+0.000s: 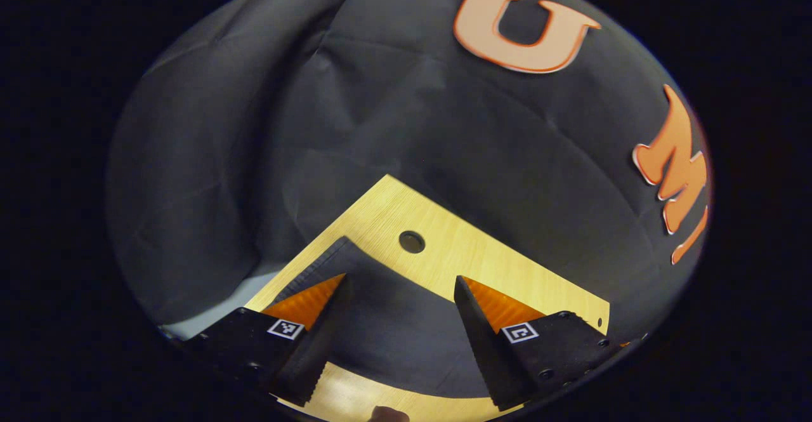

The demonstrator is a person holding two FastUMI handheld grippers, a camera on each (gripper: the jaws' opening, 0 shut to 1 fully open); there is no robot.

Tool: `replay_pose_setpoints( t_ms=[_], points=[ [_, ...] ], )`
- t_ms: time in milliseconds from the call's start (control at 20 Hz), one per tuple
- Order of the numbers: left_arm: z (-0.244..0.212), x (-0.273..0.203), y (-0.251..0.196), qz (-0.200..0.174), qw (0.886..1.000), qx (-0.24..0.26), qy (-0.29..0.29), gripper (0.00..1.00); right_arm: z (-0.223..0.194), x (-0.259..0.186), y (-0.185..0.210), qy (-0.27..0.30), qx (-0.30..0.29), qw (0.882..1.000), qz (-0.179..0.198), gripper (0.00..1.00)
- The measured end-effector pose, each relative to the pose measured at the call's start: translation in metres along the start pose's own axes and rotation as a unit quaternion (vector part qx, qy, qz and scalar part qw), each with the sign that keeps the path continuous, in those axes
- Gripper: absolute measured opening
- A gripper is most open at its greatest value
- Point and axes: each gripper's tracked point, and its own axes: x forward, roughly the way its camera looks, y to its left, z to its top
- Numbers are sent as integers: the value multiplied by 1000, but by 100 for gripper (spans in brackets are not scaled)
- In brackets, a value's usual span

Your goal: Grasp the waist and the cuffs of the jeans and fold them to make the two legs overlap; first hold the waist and fold one-third of the jeans toward the cuffs, then hold the cuffs and fold the remaining one-third in the same direction to finish folding.

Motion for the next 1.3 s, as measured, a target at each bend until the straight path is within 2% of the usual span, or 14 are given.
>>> replay_pose_setpoints(
  t_ms=[150, 300, 400, 650, 800, 850, 950, 1000, 1050, 1100, 1150, 1200, 1300],
  points=[
    [-22, -29, -30, -32, 999, 8, -11, 97, -12, 6, -28, 4, -21, 999, -32, 96],
    [-40, -59, -52, -32, 996, 67, -40, 97, -26, 16, -47, 18, -14, 999, -50, 96],
    [-42, -84, -72, -44, 993, 86, -61, 96, -33, 26, -55, 28, -15, 997, -65, 96],
    [-77, -131, -100, -63, 992, 89, -66, 96, -30, 45, -49, 24, 1, 998, -52, 96],
    [-95, -157, -122, -68, 988, 117, -76, 92, -31, 44, -51, 24, 7, 998, -50, 92],
    [-96, -165, -129, -68, 985, 130, -86, 96, -29, 43, -52, 20, 4, 999, -50, 90],
    [-95, -182, -144, -69, 979, 163, -106, 96, -34, 45, -51, 27, -3, 999, -43, 74],
    [-98, -188, -153, -69, 976, 170, -113, 96, -30, 50, -47, 12, 11, 999, -41, 58],
    [-105, -196, -162, -72, 977, 165, -109, 96, -35, 54, -42, 22, 20, 999, -38, 49],
    [-120, -204, -177, -92, 978, 161, -97, 96, -33, 61, -39, 7, 12, 999, -38, 43],
    [-133, -212, -187, -100, 976, 169, -92, 96, -36, 58, -41, 11, 6, 999, -34, 39],
    [-145, -217, -190, -96, 975, 180, -91, 96, -37, 66, -38, 0, 1, 999, -32, 27],
    [-151, -226, -196, -93, 969, 203, -104, 96, -35, 53, -37, -5, -8, 1000, -28, 27]
  ],
)
